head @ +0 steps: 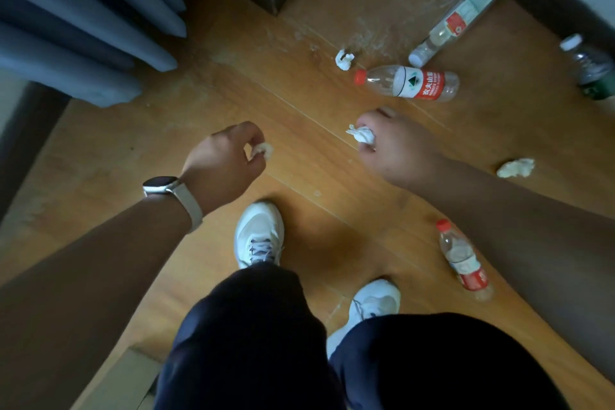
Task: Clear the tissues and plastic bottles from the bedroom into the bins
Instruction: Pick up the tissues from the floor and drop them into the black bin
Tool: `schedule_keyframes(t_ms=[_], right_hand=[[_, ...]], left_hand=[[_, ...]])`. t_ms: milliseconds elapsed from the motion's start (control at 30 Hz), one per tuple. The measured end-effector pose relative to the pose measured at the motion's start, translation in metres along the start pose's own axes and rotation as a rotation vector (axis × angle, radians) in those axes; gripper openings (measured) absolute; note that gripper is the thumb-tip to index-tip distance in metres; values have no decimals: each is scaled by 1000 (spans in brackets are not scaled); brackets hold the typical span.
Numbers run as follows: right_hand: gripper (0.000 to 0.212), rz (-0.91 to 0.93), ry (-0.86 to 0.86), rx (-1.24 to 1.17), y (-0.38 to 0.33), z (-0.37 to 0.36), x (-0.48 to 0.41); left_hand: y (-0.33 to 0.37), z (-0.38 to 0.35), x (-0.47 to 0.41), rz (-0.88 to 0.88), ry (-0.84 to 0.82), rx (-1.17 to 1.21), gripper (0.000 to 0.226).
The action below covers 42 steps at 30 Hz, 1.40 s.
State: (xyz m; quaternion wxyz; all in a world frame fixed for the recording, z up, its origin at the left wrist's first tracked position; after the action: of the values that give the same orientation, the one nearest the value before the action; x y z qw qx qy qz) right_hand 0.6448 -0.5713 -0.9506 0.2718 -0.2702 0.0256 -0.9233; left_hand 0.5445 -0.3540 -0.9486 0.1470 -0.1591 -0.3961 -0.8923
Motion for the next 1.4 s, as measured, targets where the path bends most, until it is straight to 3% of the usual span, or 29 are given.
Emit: schedule_keyframes(t_ms=[233,467,667,833,967,1100,1400], right_hand=[[30,4,83,-50,-43,137,81],[32,-84,146,-115,-81,313,164],[31,-201,251,-38,-93,454,236],[31,-237,339,-69,-92,521,282],[29,-295,460,-108,-80,553,320],[29,-383,567,-168,-53,577,370],[21,-486,759,-209,36,589,529]], left_hand=[[102,107,71,19,47,59,24],[223,224,111,27,57,95,18],[340,308,133,-85,80,135,18],[429,359,149,-239,128,174,17],[491,376,158,-436,103,124,13],[542,370,166,-516,59,81,14],[683,288,245,-690,-40,-63,14]])
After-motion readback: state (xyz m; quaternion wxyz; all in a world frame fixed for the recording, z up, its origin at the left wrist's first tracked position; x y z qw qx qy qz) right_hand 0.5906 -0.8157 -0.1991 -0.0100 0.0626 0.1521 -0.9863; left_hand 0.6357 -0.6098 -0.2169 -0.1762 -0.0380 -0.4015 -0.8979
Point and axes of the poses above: each hand's wrist, its own x-axis away from the middle knuckle, its own z-axis out of the back of the hand, y = z × x, the point moved 9 cm from there along -x, towards the middle knuckle, and after that the axes turned 11 degrees about x, right-handed, at the moved point
